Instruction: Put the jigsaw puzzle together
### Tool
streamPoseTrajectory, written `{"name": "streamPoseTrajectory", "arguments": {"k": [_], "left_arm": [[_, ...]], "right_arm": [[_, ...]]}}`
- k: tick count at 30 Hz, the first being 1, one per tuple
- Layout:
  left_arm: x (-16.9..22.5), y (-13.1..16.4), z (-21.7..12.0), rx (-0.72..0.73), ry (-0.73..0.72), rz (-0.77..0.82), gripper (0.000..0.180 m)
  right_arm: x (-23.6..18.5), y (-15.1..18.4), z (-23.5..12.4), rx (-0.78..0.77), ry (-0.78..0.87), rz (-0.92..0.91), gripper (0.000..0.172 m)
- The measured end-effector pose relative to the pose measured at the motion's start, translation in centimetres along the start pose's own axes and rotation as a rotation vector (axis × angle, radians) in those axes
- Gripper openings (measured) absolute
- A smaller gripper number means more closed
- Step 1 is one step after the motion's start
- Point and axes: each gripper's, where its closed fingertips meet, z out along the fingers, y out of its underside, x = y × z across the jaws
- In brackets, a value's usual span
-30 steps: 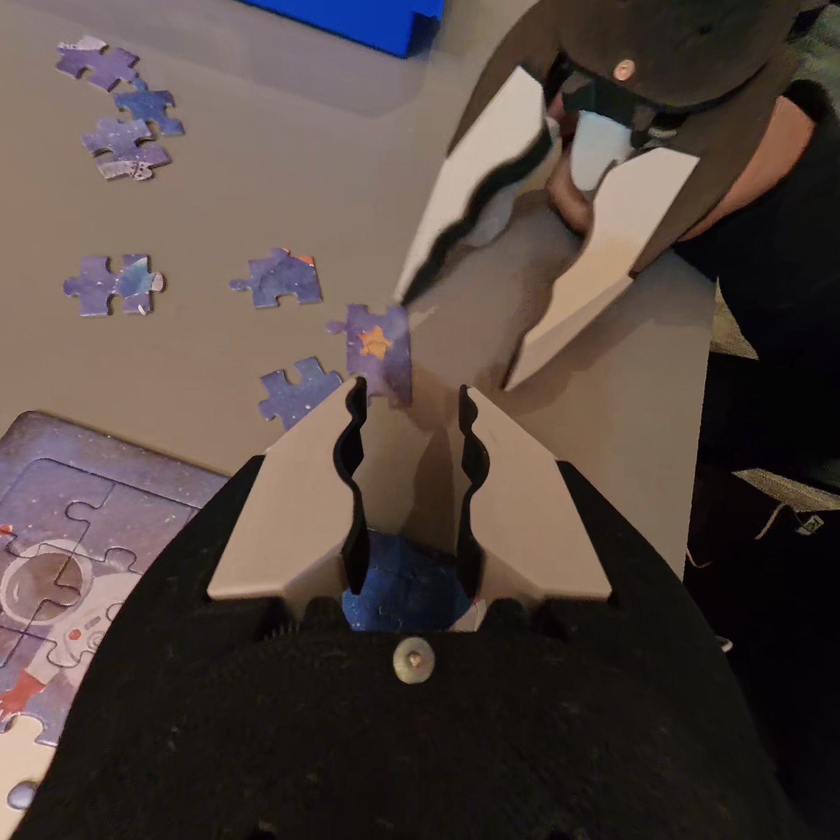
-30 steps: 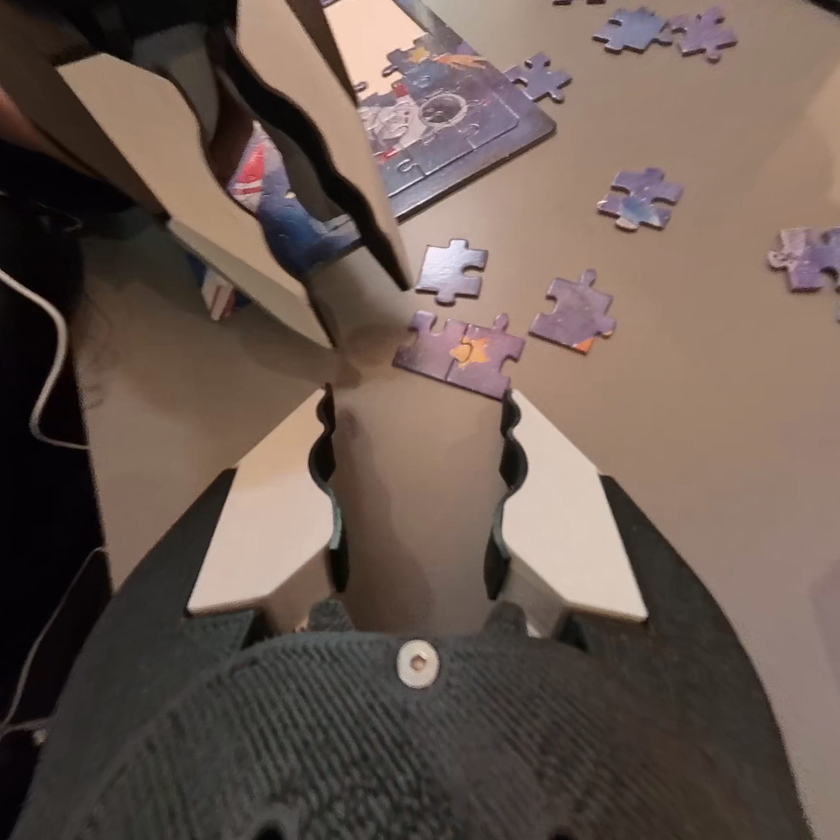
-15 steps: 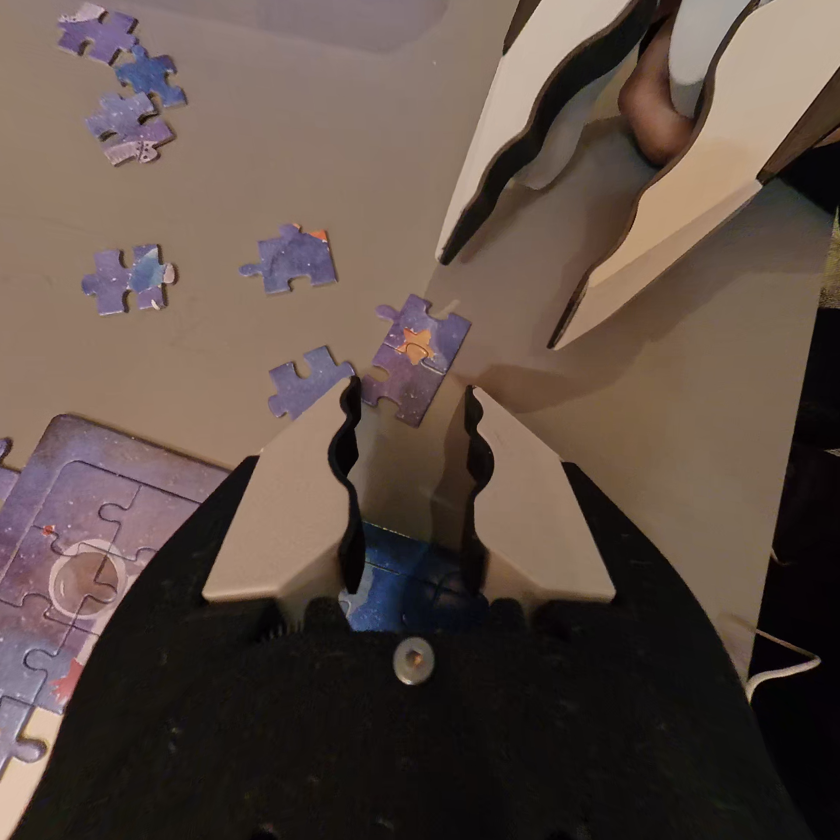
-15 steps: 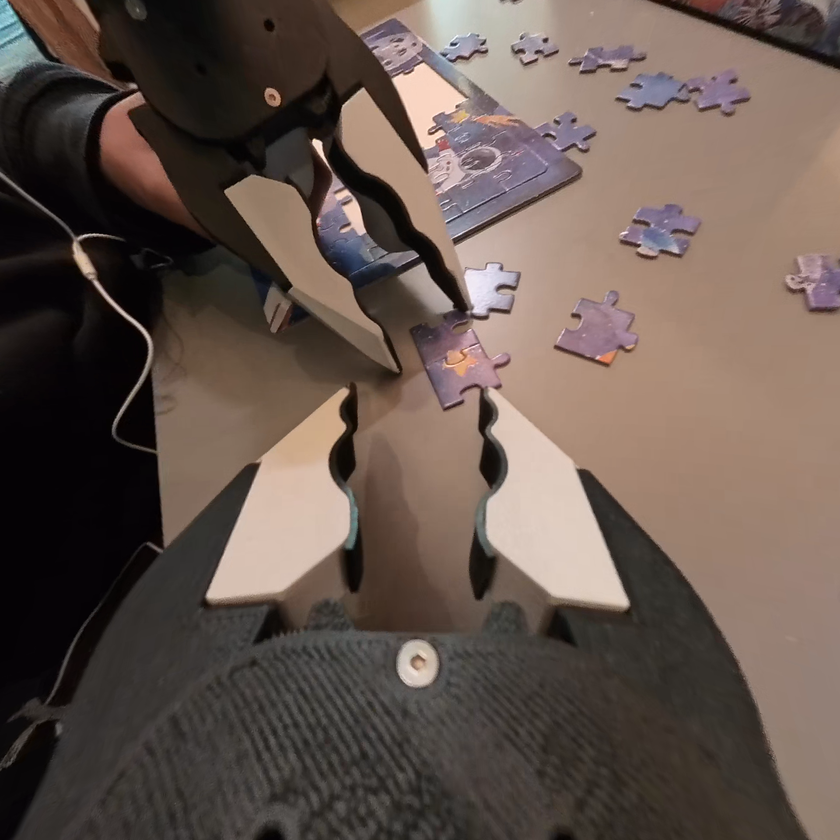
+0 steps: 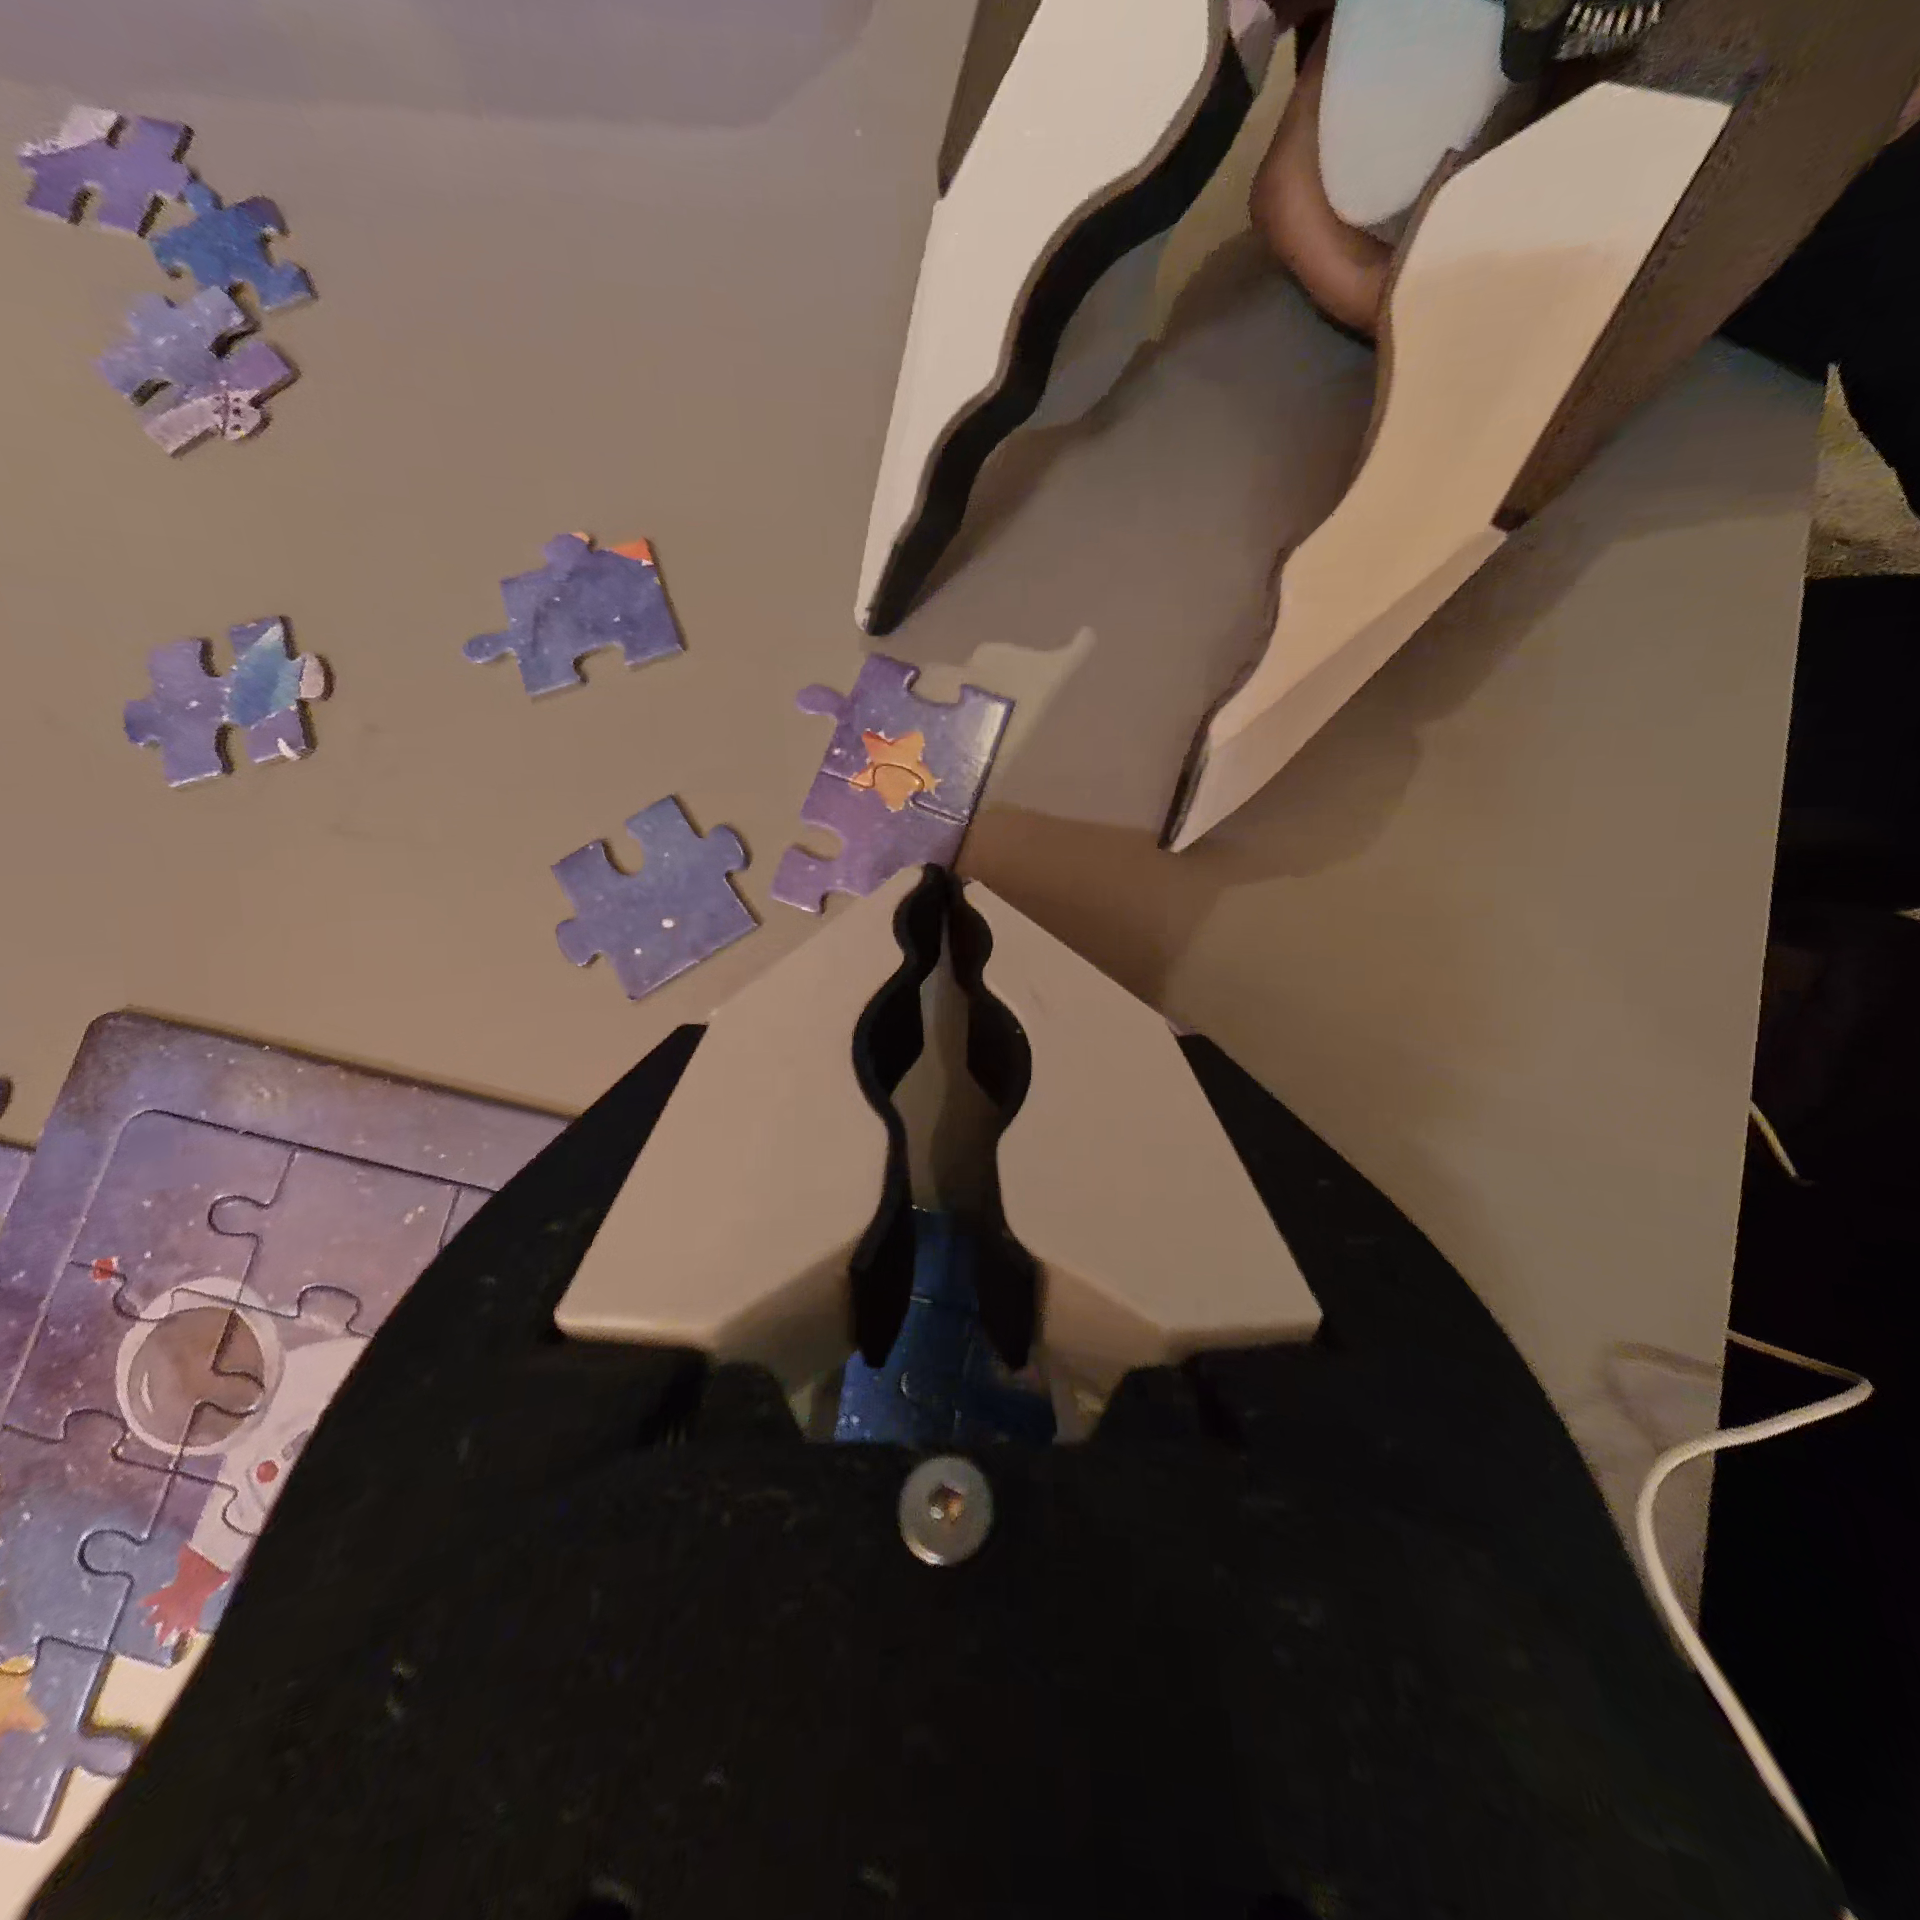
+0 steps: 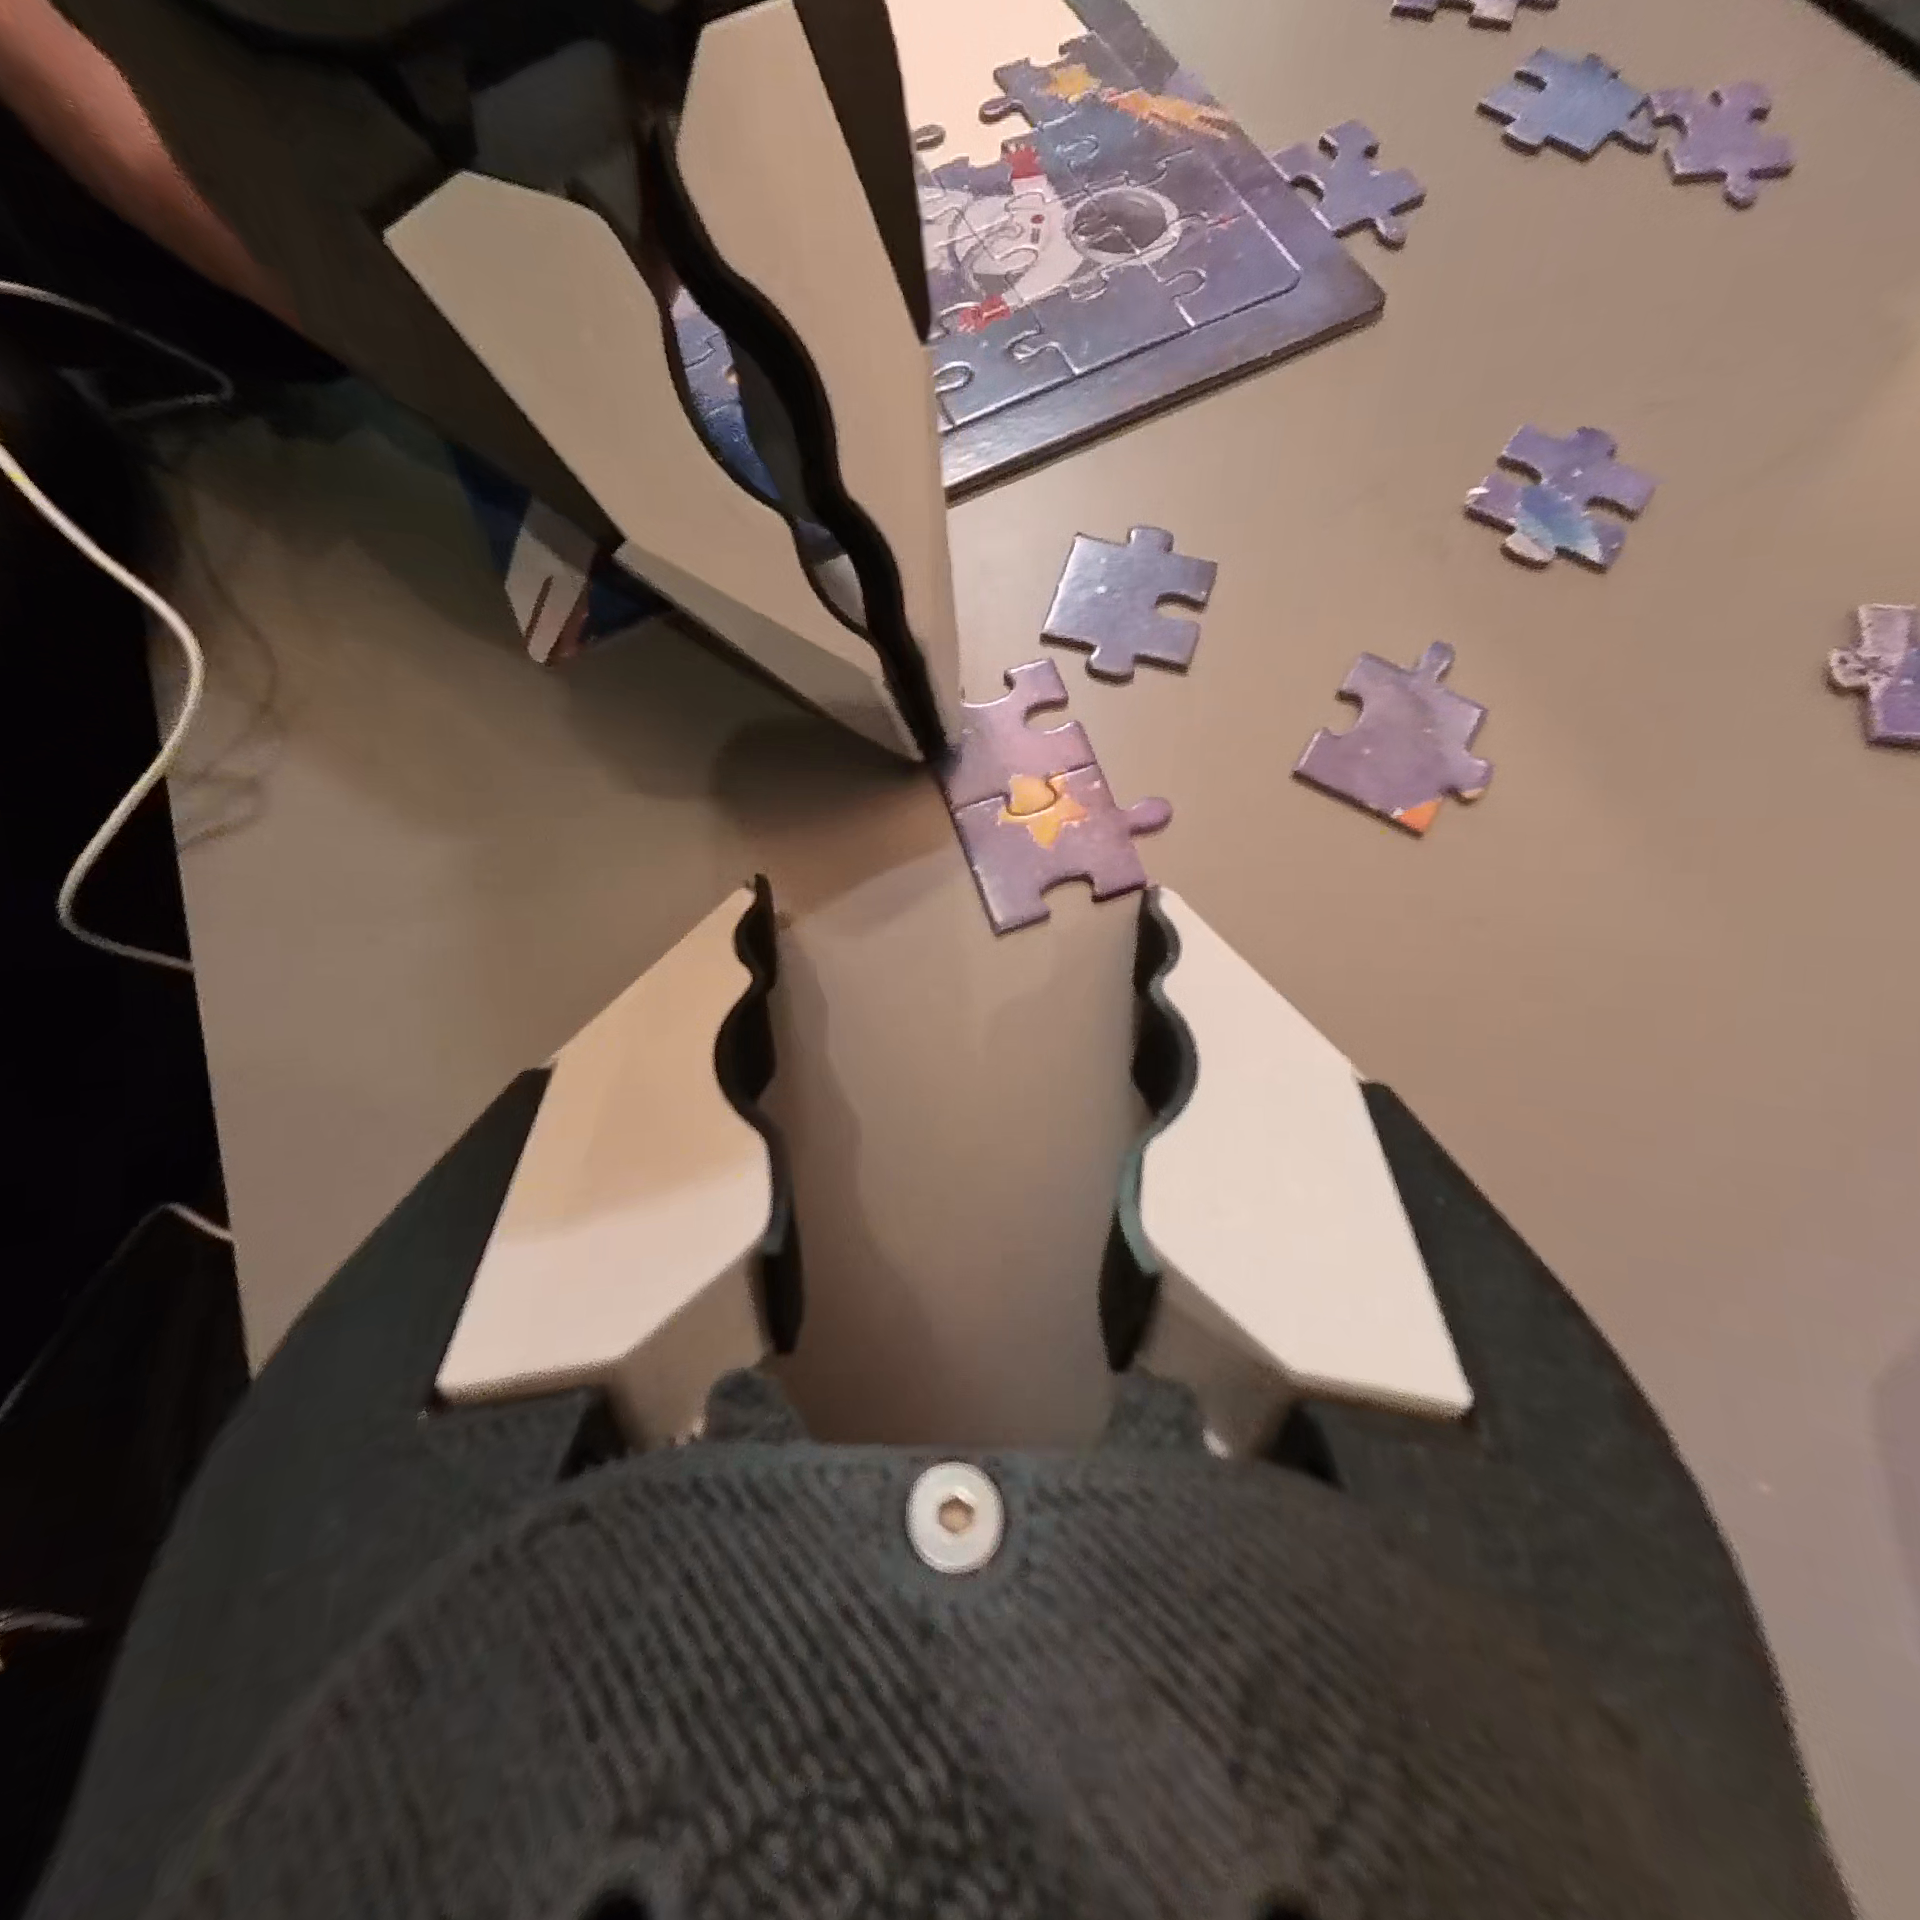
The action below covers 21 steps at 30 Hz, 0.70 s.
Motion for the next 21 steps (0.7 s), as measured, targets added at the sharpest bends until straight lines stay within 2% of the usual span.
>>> {"name": "streamPoseTrajectory", "arguments": {"k": [9, 13, 18, 21], "left_arm": [[0.2, 0.1, -0.1, -0.002, 0.045, -0.054, 0.000], [0.4, 0.1, -0.1, -0.004, 0.051, -0.064, 0.000], [0.0, 0.0, -0.8, 0.010, 0.034, -0.074, 0.010], [-0.1, -0.7, -1.5, 0.061, 0.048, -0.099, 0.026]], "right_arm": [[0.8, -0.8, 1.0, -0.007, -0.027, -0.040, 0.061], [0.8, -0.7, 1.0, -0.011, 0.004, -0.073, 0.035], [0.4, -0.5, 0.8, -0.011, -0.006, -0.078, 0.029], [0.1, -0.5, 0.7, -0.011, -0.016, -0.095, 0.028]]}}
